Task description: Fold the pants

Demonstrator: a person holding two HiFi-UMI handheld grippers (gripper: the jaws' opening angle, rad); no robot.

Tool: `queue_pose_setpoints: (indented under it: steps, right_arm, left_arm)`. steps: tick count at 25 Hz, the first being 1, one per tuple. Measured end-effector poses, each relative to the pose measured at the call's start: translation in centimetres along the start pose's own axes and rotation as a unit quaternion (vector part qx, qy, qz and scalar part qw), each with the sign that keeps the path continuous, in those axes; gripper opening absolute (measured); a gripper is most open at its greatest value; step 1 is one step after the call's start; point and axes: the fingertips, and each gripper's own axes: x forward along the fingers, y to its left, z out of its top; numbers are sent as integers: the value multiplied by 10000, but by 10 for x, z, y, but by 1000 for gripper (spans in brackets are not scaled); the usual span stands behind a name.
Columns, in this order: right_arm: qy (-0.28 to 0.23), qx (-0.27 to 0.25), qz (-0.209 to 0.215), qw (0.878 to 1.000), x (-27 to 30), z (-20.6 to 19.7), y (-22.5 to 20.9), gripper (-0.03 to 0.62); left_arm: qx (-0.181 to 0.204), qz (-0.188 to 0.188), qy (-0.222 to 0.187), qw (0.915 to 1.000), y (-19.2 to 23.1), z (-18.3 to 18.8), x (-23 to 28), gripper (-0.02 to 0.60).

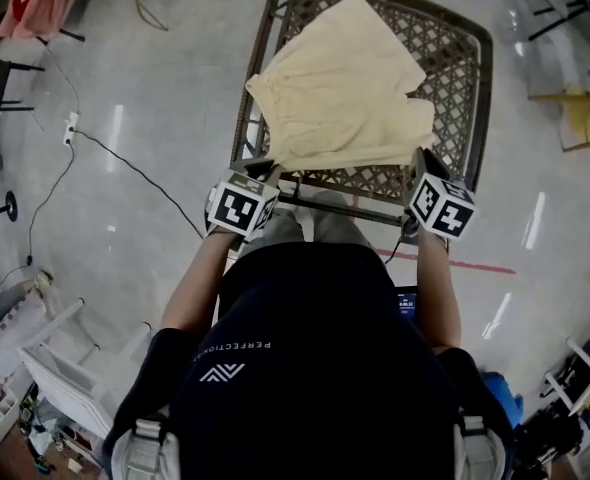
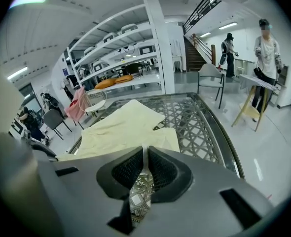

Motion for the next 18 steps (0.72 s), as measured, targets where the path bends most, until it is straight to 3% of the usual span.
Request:
queue_pose_setpoints:
  steps: [9,18]
  right_arm:
    - [51,-263,542,9982,28,29,1,55]
    - [-82,-487,751,9959,53,65,15,55]
  left_arm:
    - [-359,424,39,9984,1,13,-1,31]
    - [-458,669,-83,9967,22,35,-4,31]
